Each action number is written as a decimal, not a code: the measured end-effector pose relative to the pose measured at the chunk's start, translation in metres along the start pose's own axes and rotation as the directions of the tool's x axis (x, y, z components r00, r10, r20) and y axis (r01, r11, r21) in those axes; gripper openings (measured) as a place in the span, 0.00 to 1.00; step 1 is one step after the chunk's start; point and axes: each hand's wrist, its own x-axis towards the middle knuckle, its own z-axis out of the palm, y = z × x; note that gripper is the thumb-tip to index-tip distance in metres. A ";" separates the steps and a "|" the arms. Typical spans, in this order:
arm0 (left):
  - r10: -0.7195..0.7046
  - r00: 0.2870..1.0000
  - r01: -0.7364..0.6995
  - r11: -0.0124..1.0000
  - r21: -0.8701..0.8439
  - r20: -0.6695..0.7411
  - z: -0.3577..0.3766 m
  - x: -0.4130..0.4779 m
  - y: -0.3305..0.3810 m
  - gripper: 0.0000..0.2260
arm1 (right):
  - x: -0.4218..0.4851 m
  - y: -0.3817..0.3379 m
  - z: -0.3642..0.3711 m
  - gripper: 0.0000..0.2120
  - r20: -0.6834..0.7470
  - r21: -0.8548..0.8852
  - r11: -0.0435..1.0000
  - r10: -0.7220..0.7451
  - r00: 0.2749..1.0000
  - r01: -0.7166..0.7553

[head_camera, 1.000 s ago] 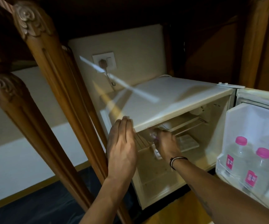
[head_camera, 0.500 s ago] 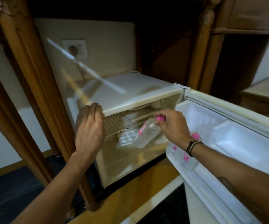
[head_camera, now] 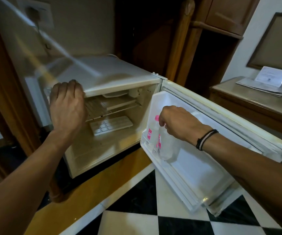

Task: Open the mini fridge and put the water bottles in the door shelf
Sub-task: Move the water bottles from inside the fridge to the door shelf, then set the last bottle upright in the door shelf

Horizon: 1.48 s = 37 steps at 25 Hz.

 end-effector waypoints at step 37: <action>0.043 0.994 -0.050 0.996 -0.069 -0.097 0.013 -0.007 -0.011 0.18 | -0.016 0.055 -0.035 0.30 0.273 -0.128 0.954 0.295 0.916 -0.269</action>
